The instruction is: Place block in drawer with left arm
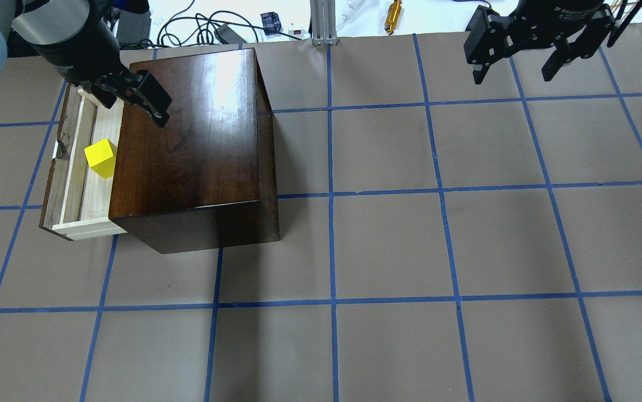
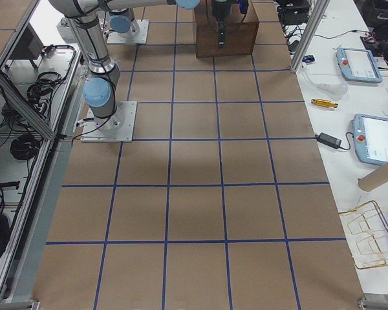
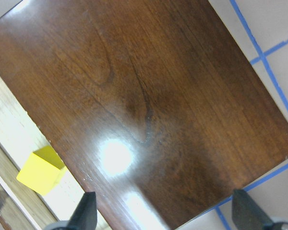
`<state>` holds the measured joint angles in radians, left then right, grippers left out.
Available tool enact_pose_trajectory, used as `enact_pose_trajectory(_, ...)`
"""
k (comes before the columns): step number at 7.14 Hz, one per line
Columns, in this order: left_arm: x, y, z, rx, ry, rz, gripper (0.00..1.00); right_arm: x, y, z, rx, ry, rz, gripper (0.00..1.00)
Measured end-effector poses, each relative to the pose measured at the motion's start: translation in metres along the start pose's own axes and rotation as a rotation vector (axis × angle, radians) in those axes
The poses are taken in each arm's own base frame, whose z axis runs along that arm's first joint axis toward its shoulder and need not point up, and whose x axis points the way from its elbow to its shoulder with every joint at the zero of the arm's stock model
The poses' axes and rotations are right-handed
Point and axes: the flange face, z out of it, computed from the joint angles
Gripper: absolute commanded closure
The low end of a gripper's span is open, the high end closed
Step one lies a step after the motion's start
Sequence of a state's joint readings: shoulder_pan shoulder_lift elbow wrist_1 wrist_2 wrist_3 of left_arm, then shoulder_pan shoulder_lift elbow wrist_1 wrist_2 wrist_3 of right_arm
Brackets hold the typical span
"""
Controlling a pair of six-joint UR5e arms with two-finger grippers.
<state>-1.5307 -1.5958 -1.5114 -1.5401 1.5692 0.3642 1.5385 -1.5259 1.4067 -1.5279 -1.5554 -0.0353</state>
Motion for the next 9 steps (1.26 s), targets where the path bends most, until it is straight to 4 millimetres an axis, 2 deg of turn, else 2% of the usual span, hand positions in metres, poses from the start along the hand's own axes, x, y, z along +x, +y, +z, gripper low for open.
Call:
enact_pose_trajectory(2, 0.022, 0.002, -0.001, -0.005, -0.002, -0.193, 0.0, 0.0, 0.0, 0.0, 0.0, 0.0, 0.0, 0.0)
enact_pose_trajectory(4, 0.035, 0.003, -0.002, -0.001, -0.002, -0.289, 0.0, 0.0, 0.0, 0.0, 0.0, 0.0, 0.001, 0.0)
enact_pose_trajectory(9, 0.036, 0.004, -0.004, 0.004, -0.002, -0.312, 0.0, 0.0, 0.0, 0.0, -0.001, 0.002, 0.0, 0.0)
